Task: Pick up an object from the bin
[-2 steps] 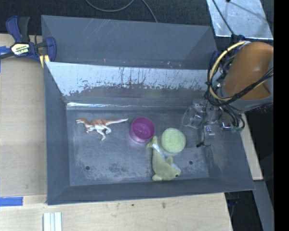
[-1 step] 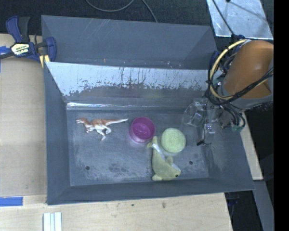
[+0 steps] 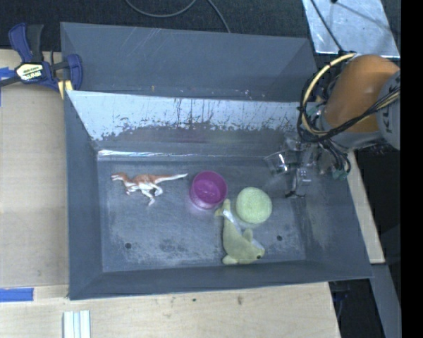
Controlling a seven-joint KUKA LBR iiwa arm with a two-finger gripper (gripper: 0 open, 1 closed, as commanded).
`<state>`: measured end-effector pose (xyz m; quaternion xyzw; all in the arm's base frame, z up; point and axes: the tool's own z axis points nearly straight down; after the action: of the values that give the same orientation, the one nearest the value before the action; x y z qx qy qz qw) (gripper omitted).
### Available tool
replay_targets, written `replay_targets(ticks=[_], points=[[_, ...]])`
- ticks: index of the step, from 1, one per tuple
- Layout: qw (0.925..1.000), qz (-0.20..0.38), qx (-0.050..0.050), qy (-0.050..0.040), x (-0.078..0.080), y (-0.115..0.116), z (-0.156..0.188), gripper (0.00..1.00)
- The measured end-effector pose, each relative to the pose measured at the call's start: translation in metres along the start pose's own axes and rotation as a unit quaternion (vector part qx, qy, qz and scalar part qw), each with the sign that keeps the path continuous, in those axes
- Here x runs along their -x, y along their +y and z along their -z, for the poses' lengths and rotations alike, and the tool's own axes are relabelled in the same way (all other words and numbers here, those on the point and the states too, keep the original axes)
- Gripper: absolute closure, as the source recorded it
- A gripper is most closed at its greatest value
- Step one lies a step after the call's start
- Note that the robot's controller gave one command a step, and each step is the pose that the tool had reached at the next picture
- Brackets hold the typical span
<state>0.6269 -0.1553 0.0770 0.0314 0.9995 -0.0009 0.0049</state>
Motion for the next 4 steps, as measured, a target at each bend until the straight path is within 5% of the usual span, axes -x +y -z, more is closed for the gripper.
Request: replay_targets(ticks=[3,4], points=[[0.9998,-0.020,-0.001,-0.0031,-0.0055,-0.0016,-0.0013,0.00],[1.0000,-0.002,-0.001,-0.0040,0.0020,-0.0016,0.0038,1.00]])
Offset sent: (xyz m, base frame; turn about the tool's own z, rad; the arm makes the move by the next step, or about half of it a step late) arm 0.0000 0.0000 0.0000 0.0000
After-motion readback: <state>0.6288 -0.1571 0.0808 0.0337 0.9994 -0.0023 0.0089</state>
